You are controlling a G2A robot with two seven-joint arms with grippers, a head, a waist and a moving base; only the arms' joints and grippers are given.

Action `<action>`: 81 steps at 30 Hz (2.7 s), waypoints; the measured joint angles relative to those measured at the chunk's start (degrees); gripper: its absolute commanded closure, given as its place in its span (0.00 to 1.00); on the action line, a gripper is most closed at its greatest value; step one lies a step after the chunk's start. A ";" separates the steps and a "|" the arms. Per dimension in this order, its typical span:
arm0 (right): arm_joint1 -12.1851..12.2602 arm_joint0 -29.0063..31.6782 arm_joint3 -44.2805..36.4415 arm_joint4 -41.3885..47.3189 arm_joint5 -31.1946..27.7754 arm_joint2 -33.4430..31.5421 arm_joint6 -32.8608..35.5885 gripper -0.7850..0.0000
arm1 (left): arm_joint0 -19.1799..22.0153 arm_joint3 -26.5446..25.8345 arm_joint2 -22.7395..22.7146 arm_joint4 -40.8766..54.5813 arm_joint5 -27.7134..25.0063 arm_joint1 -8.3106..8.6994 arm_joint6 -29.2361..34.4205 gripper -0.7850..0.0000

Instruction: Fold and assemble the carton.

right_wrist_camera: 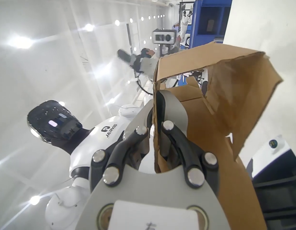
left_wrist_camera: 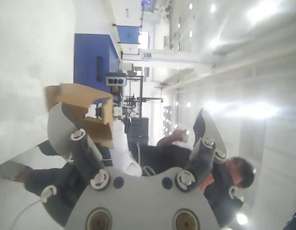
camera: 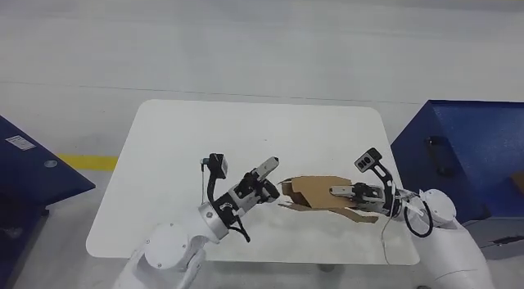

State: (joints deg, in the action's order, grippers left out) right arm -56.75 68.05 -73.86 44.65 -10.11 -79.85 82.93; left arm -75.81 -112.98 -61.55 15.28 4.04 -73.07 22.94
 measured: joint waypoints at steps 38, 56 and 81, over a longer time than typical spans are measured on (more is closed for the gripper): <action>0.14 2.13 -2.49 -3.51 -2.69 1.89 1.80 1.00 | -0.93 0.58 7.99 -9.36 -2.29 -0.77 0.39 0.00; 0.09 1.71 -1.43 -4.78 -4.35 2.92 1.55 1.00 | -0.51 0.91 8.80 -11.75 -2.83 -1.12 -1.00 0.00; 0.27 -2.11 4.22 2.92 1.12 1.24 4.70 1.00 | -1.02 -0.27 5.93 -9.52 -2.69 -1.27 -1.97 0.00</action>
State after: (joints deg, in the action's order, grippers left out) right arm -56.48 65.94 -69.64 47.57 -9.00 -78.61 87.63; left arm -76.83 -113.25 -55.62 5.76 1.35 -74.34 20.97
